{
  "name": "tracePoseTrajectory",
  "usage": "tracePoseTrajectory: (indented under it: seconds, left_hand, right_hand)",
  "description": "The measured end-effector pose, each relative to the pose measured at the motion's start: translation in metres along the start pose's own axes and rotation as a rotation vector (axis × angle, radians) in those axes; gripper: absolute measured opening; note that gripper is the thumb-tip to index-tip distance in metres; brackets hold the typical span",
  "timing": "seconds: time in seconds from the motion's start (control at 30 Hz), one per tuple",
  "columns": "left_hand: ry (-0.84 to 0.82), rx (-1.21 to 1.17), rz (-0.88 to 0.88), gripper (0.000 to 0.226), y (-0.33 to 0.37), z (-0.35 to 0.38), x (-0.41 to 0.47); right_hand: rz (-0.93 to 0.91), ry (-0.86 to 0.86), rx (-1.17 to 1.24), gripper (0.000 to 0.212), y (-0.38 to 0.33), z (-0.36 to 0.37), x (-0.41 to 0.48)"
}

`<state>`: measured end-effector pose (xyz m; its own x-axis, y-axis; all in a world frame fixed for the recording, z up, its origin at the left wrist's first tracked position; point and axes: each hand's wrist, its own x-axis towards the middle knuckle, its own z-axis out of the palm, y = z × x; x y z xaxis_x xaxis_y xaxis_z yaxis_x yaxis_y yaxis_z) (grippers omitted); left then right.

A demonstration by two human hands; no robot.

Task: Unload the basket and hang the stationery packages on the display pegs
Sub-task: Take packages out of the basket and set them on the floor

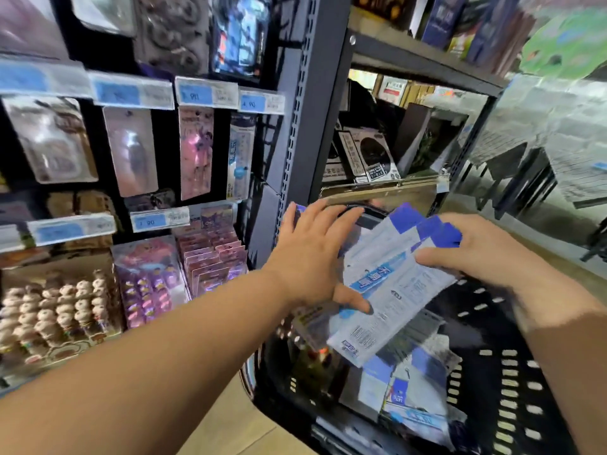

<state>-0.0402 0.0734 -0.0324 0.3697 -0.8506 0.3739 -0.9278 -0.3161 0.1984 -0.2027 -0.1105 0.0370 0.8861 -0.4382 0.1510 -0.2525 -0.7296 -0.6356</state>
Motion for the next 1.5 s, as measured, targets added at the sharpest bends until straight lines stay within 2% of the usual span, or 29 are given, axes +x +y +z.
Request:
tracePoseTrajectory:
  seconds: [0.1, 0.2, 0.23, 0.33, 0.47, 0.57, 0.63, 0.7, 0.77, 0.83, 0.87, 0.93, 1.0, 1.03, 1.07, 1.13, 1.17, 1.27, 1.4, 1.5]
  left_hand:
    - [0.003, 0.107, 0.008, 0.133, -0.005, -0.026, -0.001]
    - [-0.009, 0.107, -0.076, 0.113, -0.019, -0.050, -0.012]
    - [-0.039, 0.048, -0.112, 0.108, -0.027, -0.057, -0.017]
    - [-0.139, -0.241, -0.232, 0.093, -0.049, -0.078, -0.041]
    - [-0.246, -0.646, -0.263, 0.052, -0.086, -0.090, -0.076]
    - [-0.398, -0.891, -0.342, 0.048, -0.117, -0.090, -0.111]
    - [-0.419, -1.003, -0.436, 0.041, -0.134, -0.088, -0.137]
    - [-0.393, -1.068, -0.534, 0.037, -0.151, -0.085, -0.165]
    - [-0.361, -1.119, -0.591, 0.038, -0.165, -0.081, -0.193]
    - [-0.311, -1.175, -0.679, 0.036, -0.178, -0.073, -0.220]
    - [-0.267, -1.218, -0.744, 0.034, -0.186, -0.069, -0.234]
    - [-0.163, -1.305, -0.869, 0.032, -0.204, -0.056, -0.260]
    - [-0.078, -1.347, -0.980, 0.057, -0.222, -0.041, -0.284]
    - [-0.046, -1.376, -1.032, 0.067, -0.229, -0.034, -0.295]
    - [0.002, -1.414, -1.085, 0.064, -0.235, -0.028, -0.305]
    - [0.130, -1.499, -1.155, 0.036, -0.241, -0.016, -0.321]
    - [0.179, -1.547, -1.191, 0.031, -0.241, -0.011, -0.326]
    - [0.261, -1.648, -1.274, 0.043, -0.246, 0.001, -0.342]
    - [0.255, -1.668, -1.309, 0.042, -0.253, 0.010, -0.360]
    - [0.239, -1.698, -1.318, 0.054, -0.254, 0.020, -0.373]
  right_hand:
    - [-0.049, -0.061, -0.004, 0.020, -0.032, 0.011, 0.020]
    - [-0.091, -0.103, -0.014, 0.023, -0.060, 0.030, 0.040]
    - [-0.088, -0.129, -0.010, 0.028, -0.070, 0.037, 0.045]
    - [-0.102, -0.214, 0.018, 0.019, -0.100, 0.060, 0.059]
    - [-0.105, -0.302, 0.037, 0.029, -0.140, 0.099, 0.074]
    - [-0.090, -0.424, 0.092, 0.030, -0.165, 0.137, 0.082]
    - [-0.043, -0.499, 0.190, 0.028, -0.178, 0.169, 0.087]
    - [-0.016, -0.556, 0.216, 0.026, -0.188, 0.202, 0.091]
    - [-0.003, -0.599, 0.188, 0.067, -0.198, 0.236, 0.096]
    - [0.032, -0.666, 0.180, 0.078, -0.206, 0.268, 0.096]
    - [0.055, -0.706, 0.208, 0.071, -0.209, 0.285, 0.098]
    - [0.127, -0.771, 0.344, 0.038, -0.211, 0.316, 0.100]
    - [0.247, -0.816, 0.549, 0.020, -0.210, 0.347, 0.097]
    - [0.303, -0.831, 0.654, 0.021, -0.207, 0.362, 0.097]
    - [0.351, -0.841, 0.744, 0.022, -0.203, 0.378, 0.096]
    - [0.407, -0.873, 0.849, 0.008, -0.197, 0.406, 0.088]
    - [0.417, -0.894, 0.876, 0.005, -0.194, 0.420, 0.081]
    - [0.408, -0.940, 0.947, 0.024, -0.187, 0.462, 0.062]
    - [0.395, -0.850, 0.949, 0.016, -0.185, 0.498, 0.044]
    - [0.439, -0.821, 0.947, 0.012, -0.180, 0.511, 0.035]
